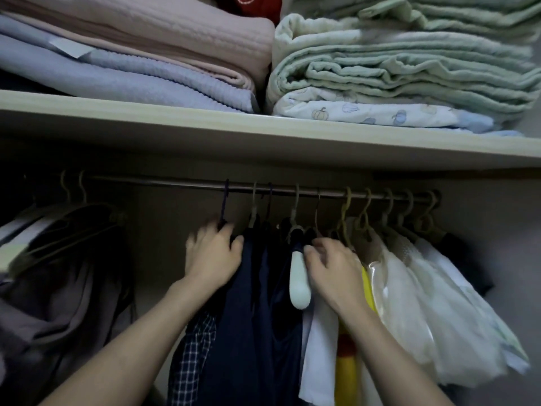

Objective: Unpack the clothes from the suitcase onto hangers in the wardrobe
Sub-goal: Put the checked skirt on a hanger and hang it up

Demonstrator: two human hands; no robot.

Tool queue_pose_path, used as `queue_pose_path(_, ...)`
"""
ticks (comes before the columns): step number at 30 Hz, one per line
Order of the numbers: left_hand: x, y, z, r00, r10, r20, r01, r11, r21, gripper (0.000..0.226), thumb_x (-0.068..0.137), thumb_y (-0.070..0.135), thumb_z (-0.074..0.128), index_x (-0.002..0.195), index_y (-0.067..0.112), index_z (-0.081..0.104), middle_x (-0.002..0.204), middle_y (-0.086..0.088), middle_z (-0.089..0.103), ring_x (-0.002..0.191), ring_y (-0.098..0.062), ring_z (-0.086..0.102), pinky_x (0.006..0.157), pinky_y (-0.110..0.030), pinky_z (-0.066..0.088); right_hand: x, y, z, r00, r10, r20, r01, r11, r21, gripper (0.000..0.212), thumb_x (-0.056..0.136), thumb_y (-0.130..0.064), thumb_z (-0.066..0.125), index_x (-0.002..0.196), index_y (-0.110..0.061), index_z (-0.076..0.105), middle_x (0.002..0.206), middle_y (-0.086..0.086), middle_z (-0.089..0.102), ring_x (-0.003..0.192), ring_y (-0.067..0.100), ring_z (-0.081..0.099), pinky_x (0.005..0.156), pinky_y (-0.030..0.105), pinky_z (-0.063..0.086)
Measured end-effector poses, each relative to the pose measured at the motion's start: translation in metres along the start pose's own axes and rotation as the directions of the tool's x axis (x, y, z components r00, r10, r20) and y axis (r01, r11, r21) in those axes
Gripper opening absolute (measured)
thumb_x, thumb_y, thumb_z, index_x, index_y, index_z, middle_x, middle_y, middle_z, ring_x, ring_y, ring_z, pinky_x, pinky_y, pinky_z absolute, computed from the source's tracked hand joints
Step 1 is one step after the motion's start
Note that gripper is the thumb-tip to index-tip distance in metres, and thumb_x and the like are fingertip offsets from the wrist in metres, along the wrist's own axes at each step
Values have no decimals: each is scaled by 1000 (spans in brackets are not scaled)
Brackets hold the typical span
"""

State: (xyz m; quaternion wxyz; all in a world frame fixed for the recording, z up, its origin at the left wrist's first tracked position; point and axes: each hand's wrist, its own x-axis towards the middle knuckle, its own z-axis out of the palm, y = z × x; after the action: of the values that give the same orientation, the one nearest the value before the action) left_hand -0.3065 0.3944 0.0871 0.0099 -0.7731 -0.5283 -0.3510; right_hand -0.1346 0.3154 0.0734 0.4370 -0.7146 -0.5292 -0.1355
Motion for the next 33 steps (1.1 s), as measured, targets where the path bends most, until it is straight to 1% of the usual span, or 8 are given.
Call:
queue_pose_path(3,0,15,5,992,113,56,-118,988,103,47,98,40,31,141,21,34,141,-7,43,127,-22,42,109,-38,20,1,-26,10,997,-6,81,15,993,-120,52,91,-52,37,131,-20,45,131,3,52,124,25,44,97,40,33)
queue_pose_path(8,3,34,12,971,105,215,-161,952,259,56,94,30,39,146,25,18,143,-13,37,123,-26,45,105,-39,22,8,-34,18,982,94,162,-79,992,-95,55,91,-20,43,142,-17,25,129,14,47,115,35,50,84,37,43)
queue_pose_path(13,8,44,17,983,136,127,-179,872,455,39,91,31,41,127,22,53,142,-10,35,127,-27,34,106,-49,18,9,-23,16,990,77,121,-63,992,-112,56,91,-13,41,145,-19,26,118,15,56,108,35,55,78,35,44)
queue_pose_path(16,12,52,24,981,112,161,-172,883,436,50,95,46,30,126,17,56,150,-9,26,137,-29,18,109,-57,6,10,-20,14,992,67,103,-56,993,-107,54,90,-13,42,143,-19,30,117,15,58,108,35,56,78,35,45)
queue_pose_path(21,15,66,31,974,155,164,-210,885,415,44,92,35,38,128,15,53,142,-5,42,142,-29,8,111,-58,-2,15,-15,14,993,72,95,-63,993,-96,51,90,-12,43,140,-16,34,115,15,59,107,34,55,79,35,46)
queue_pose_path(29,13,79,35,984,140,110,-170,923,344,35,92,32,37,103,13,64,122,-2,58,141,-28,12,111,-57,-1,19,-7,4,992,122,38,-124,992,39,33,94,-30,40,119,-14,54,116,14,61,110,34,54,89,37,40)
queue_pose_path(31,13,78,33,987,143,79,-161,936,312,36,94,32,34,103,14,64,123,-2,57,141,-26,15,111,-56,3,21,8,-4,993,101,-65,-106,992,-75,32,95,-32,38,112,-13,58,117,10,60,111,30,52,91,37,37)
queue_pose_path(33,14,74,28,988,147,37,-151,947,283,38,96,34,31,104,15,63,124,-3,56,137,-25,22,110,-54,9,25,29,-9,995,55,-82,-80,937,-340,34,94,-31,38,120,-17,55,123,6,55,116,26,45,93,37,32)
